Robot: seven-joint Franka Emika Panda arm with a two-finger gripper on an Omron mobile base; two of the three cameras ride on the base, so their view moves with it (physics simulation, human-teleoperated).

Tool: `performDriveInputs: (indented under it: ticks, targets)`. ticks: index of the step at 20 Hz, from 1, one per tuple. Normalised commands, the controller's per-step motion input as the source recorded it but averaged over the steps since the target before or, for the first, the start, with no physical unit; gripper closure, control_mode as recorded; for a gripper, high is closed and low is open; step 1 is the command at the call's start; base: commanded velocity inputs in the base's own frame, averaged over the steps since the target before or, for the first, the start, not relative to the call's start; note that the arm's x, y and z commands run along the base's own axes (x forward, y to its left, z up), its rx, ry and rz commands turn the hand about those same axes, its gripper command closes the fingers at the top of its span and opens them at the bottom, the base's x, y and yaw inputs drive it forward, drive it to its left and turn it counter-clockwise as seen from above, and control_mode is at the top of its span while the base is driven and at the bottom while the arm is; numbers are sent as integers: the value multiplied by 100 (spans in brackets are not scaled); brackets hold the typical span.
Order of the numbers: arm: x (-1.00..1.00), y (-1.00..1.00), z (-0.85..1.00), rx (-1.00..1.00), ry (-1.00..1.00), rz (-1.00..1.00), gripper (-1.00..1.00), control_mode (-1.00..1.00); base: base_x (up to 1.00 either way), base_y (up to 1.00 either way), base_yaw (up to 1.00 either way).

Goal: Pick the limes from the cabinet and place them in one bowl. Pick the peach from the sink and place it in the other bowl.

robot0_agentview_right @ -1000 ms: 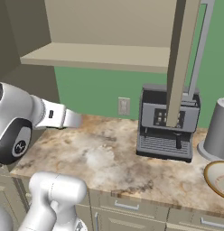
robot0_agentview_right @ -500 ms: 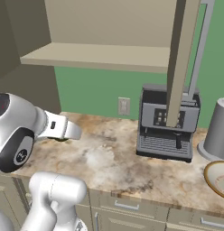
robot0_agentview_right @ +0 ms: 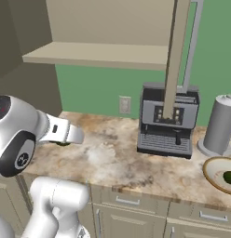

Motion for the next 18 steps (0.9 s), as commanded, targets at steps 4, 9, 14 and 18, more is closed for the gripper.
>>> performDriveInputs:
  ticks: [4,9,14,18]
  targets:
    - [0,0,0,0,0,0,100,100,-62,-38,-7]
    - [0,0,0,0,0,0,100,100,-59,-39,-6]
    - [0,0,0,0,0,0,100,100,-19,-52,-3]
    - [0,0,0,0,0,0,100,100,0,-79,0]
